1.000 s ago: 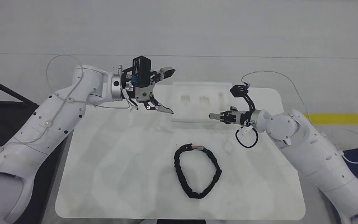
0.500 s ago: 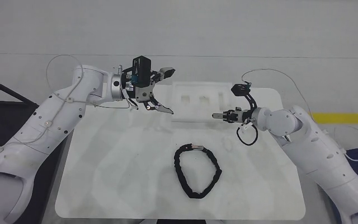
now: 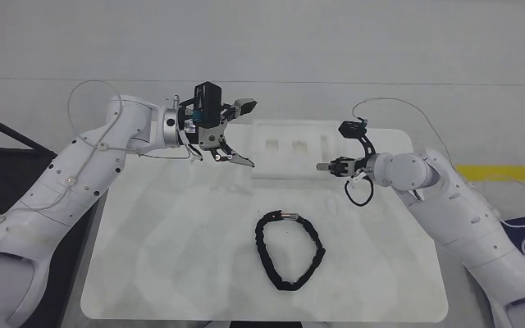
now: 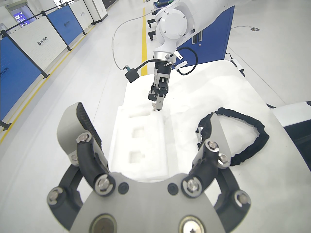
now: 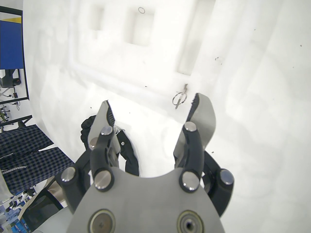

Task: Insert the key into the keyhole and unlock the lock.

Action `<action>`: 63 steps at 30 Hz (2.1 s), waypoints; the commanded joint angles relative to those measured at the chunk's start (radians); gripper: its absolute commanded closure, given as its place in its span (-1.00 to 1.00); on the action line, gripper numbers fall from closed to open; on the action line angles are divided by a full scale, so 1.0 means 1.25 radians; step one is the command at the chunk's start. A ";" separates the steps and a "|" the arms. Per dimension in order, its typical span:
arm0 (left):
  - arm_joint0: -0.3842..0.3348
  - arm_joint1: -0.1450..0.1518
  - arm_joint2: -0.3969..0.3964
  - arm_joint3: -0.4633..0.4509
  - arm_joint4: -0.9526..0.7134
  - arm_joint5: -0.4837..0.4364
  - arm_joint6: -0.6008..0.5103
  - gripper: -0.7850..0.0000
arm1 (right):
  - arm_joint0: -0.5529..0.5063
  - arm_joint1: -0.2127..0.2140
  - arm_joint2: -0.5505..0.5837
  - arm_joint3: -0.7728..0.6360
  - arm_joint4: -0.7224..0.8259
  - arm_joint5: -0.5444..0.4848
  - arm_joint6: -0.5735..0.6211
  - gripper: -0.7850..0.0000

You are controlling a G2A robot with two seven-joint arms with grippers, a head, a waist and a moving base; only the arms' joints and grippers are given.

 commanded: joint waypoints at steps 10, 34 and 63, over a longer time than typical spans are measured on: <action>0.000 0.000 0.000 0.000 0.000 0.000 0.000 -1.00 | 0.020 -0.022 -0.012 0.033 -0.039 0.040 0.014 0.15; 0.000 0.000 0.000 0.000 0.000 0.000 0.000 -1.00 | 0.045 -0.069 -0.032 0.109 -0.102 0.085 0.027 1.00; 0.000 0.000 0.000 0.000 0.000 0.000 0.000 -1.00 | -0.112 -0.003 0.249 -0.047 0.139 -0.174 0.184 1.00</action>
